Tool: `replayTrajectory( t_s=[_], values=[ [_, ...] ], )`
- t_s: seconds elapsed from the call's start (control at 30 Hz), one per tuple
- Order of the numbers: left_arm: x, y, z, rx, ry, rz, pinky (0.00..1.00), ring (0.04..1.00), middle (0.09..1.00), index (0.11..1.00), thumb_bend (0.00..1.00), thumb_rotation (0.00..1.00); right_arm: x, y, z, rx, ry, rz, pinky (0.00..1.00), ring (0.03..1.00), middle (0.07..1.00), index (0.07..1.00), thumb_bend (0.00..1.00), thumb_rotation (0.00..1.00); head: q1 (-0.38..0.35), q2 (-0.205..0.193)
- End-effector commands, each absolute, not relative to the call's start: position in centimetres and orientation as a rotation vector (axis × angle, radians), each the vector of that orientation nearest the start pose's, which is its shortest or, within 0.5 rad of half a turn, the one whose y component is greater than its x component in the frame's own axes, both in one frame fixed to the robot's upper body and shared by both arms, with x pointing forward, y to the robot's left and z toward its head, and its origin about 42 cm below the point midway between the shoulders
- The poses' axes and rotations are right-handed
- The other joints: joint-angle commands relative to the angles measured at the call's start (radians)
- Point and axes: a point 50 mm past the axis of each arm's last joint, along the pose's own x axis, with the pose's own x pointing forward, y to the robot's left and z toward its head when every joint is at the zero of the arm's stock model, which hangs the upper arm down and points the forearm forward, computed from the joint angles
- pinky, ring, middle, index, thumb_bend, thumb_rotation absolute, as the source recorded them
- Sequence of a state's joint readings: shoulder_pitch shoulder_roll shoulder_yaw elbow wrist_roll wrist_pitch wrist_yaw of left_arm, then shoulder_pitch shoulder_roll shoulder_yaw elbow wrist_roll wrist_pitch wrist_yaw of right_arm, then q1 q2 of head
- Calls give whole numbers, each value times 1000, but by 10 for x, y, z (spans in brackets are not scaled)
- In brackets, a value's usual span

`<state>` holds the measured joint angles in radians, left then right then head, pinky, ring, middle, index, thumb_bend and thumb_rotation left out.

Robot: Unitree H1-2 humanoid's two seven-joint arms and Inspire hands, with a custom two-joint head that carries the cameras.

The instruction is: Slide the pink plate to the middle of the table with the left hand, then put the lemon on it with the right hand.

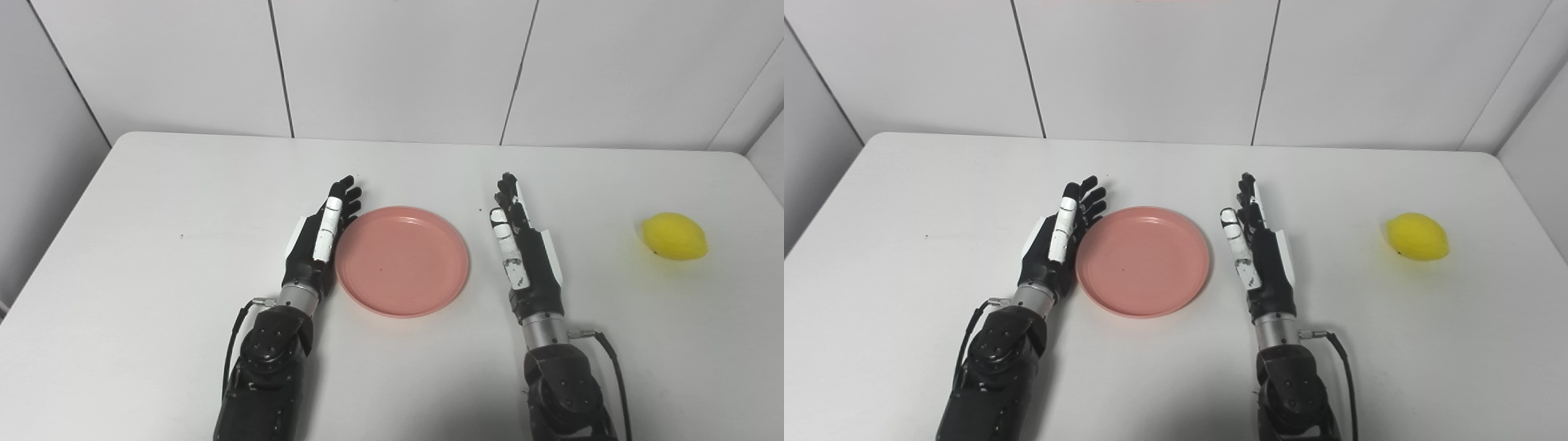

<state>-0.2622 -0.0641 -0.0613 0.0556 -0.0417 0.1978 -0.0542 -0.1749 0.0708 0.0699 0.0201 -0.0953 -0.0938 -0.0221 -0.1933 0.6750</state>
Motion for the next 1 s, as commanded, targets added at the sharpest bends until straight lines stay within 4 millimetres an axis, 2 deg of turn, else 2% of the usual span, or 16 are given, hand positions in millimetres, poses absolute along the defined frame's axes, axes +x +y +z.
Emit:
replayTrajectory(
  t_s=[0.0,0.47,0.97],
  values=[
    [362,133,166,-84,-85,-222,929,941,940,929,685,1000,338,-149,168,-12,-318,98,1000,1000,1000,1000,745,928,1,0],
    [356,124,166,-85,-137,-279,893,918,927,921,663,1000,337,-148,169,-15,-323,102,1000,1000,1000,1000,745,932,-2,9],
    [361,131,163,-89,-120,-273,910,925,928,915,696,1000,339,-147,169,-7,-326,94,1000,1000,1000,998,745,927,-20,11]
  ],
)
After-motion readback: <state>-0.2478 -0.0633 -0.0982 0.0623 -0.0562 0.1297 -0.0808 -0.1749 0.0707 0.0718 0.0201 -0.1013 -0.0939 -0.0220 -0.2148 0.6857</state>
